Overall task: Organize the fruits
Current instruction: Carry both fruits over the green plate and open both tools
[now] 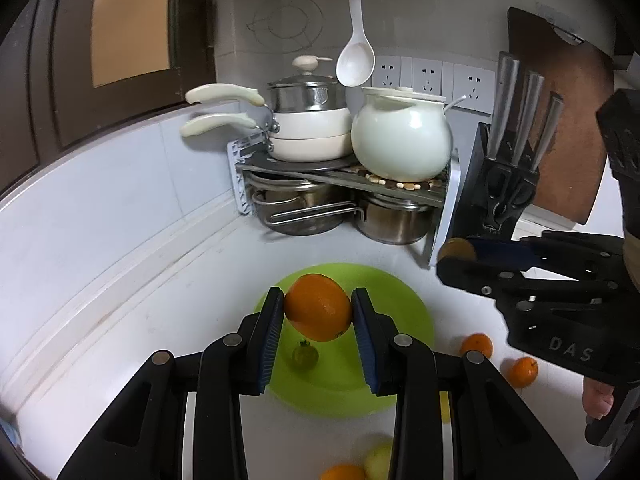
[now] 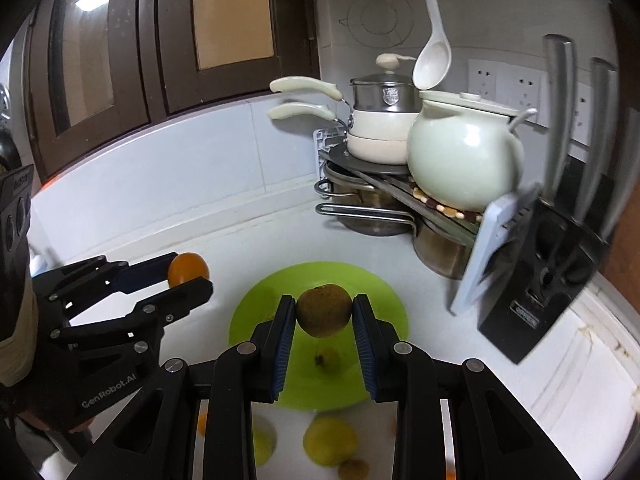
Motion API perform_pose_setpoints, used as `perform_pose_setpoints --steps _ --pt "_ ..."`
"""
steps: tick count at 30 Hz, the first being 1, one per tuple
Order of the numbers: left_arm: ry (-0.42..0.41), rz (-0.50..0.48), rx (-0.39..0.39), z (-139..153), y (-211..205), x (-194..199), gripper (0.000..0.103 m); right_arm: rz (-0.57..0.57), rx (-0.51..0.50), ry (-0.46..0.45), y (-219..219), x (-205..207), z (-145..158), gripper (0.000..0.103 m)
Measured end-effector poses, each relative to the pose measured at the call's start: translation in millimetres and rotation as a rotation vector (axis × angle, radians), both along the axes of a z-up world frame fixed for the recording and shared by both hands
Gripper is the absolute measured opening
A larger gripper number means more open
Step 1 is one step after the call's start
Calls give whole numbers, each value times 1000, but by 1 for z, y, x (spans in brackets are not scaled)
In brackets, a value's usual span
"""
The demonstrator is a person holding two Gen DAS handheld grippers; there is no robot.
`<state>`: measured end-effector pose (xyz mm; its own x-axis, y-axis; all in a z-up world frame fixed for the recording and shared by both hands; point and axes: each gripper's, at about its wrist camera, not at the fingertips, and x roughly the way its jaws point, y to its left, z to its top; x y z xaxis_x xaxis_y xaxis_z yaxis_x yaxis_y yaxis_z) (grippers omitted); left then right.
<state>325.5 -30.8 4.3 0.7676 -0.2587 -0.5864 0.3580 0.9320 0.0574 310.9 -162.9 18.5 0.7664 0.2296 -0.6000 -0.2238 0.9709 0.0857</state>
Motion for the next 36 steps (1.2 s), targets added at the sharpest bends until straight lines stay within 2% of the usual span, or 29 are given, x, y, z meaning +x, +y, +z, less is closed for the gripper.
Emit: perform_pose_setpoints --steps 6,13,17,26,36 --pt "50 -13 17 -11 -9 36 35 36 5 82 -3 42 -12 31" --pt "175 -21 27 -40 -14 85 35 38 21 200 -6 88 -40 31" --pt "236 -27 61 -60 -16 108 35 43 8 256 -4 108 -54 31" --pt "322 -33 95 -93 -15 137 35 61 -17 335 3 132 -81 31" --pt "348 -46 99 -107 -19 146 35 66 -26 384 5 143 -99 31"
